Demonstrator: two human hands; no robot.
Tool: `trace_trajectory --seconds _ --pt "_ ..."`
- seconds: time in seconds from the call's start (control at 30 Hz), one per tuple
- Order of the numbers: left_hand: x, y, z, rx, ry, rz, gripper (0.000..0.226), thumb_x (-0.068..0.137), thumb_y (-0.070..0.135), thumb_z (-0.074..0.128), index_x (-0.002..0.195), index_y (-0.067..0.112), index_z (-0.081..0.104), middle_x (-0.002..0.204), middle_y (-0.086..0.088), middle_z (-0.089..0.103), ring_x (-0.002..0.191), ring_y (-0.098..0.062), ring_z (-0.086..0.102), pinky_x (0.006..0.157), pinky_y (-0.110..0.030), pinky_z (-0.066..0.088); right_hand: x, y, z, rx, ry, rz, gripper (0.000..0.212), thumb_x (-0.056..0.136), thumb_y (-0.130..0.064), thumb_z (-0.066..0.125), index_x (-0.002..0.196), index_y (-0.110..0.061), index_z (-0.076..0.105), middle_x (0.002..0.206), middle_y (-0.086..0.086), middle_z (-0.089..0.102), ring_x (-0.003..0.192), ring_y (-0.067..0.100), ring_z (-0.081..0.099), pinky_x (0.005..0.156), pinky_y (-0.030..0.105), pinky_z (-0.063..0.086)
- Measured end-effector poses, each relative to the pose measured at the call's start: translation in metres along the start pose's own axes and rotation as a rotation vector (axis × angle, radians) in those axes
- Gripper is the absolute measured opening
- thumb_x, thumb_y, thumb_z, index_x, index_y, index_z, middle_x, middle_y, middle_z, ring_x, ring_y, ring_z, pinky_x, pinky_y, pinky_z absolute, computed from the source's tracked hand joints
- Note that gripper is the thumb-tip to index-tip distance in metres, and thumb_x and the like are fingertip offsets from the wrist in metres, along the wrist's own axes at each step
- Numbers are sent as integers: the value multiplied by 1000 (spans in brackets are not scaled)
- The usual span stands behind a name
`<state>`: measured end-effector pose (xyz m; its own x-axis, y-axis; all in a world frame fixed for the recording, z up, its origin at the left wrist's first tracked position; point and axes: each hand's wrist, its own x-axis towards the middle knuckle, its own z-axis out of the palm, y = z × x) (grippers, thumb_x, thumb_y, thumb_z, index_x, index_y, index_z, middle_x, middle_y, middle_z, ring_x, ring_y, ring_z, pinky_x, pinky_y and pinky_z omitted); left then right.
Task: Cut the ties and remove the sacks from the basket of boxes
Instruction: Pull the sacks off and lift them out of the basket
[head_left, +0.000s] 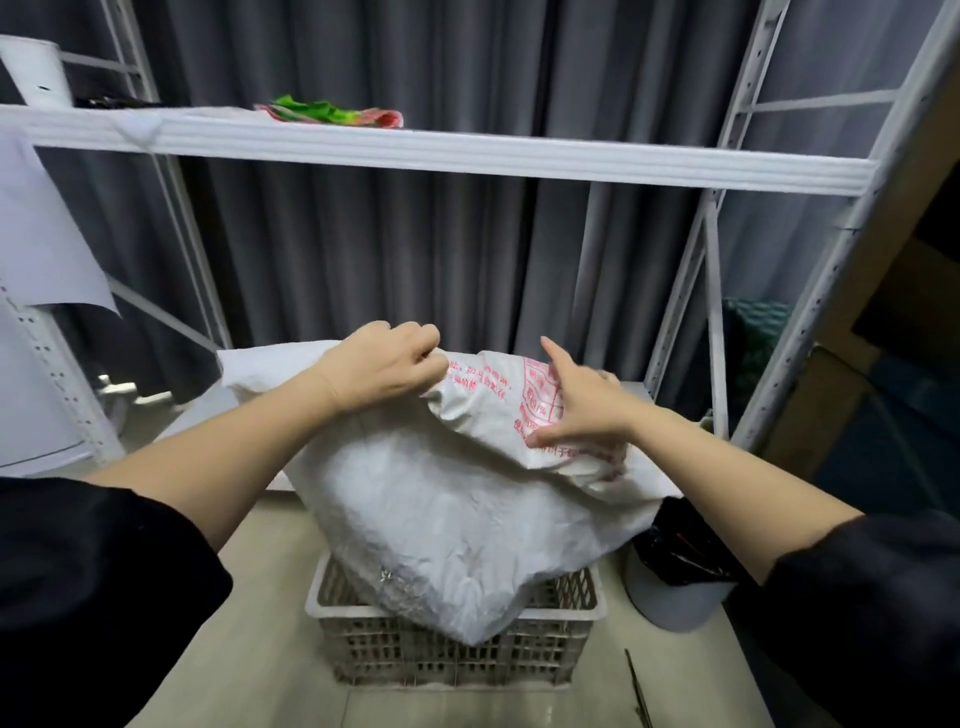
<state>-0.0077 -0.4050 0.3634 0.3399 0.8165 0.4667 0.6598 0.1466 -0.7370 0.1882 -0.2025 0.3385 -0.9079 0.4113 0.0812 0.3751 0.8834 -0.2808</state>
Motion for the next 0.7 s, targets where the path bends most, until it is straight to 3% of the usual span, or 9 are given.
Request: trace_trajectory --seconds 0.07,0.17,0.23,0.3,0.37,0.47,0.53,0.63,0.7 --pt "-3 1 -4 -27 -30 59 18 70 0 51 78 11 39 68 -5 45 51 -21 38 43 -27 24 7 -1 14 -58 -63 79 108 63 -54 74 146 -20 13 131 1 58 122 26 51 99 39 33" --pt "-18 9 -7 -264 -187 156 36 79 48 52 84 13 53 91 -6 56 70 -23 54 60 -33 43 13 2 36 -217 92 78 53 81 -36 63 122 -15 37 117 7 64 110 30 57 79 37 36" --pt "-25 14 -8 -406 -200 29 40 83 57 46 87 19 61 112 -6 57 92 -24 59 76 -36 46 15 5 44 -227 242 44 33 84 -20 55 113 -11 41 111 10 63 103 34 58 66 35 31" --pt "-29 16 -3 -490 -224 -243 47 76 57 54 111 25 59 139 -7 44 125 -24 47 95 -45 42 15 9 47 -219 349 -27 23 81 -10 50 103 -10 44 104 10 60 98 35 56 63 34 26" --pt "-32 18 3 -584 -539 -483 99 64 63 64 147 27 23 157 -5 16 144 -24 18 114 -52 22 13 13 49 -240 389 -130 20 77 -6 51 96 -12 47 97 9 58 92 35 54 63 33 24" --pt "-42 25 18 -494 -921 -553 132 54 65 73 149 34 -14 160 -6 2 144 -30 19 111 -51 21 7 23 53 -398 408 -269 30 67 -6 64 87 -18 45 84 6 56 76 32 55 58 31 23" --pt "-52 34 27 -420 -1009 -607 131 55 62 73 148 33 -14 156 -11 17 131 -32 41 102 -46 32 3 29 55 -499 435 -338 36 63 -9 70 85 -20 43 79 4 54 70 30 54 55 30 24" --pt "-60 54 40 -348 -933 -666 95 67 55 66 142 20 19 126 -9 54 108 -29 58 89 -38 44 -4 35 60 -419 365 -313 33 73 -30 60 103 -20 50 95 6 56 85 32 58 60 34 39" --pt "-58 60 42 -346 -879 -657 70 76 51 64 128 16 33 115 -7 59 102 -29 61 77 -34 46 -11 39 60 -278 106 -91 79 67 -58 47 137 -23 34 129 3 46 116 29 50 85 41 43"
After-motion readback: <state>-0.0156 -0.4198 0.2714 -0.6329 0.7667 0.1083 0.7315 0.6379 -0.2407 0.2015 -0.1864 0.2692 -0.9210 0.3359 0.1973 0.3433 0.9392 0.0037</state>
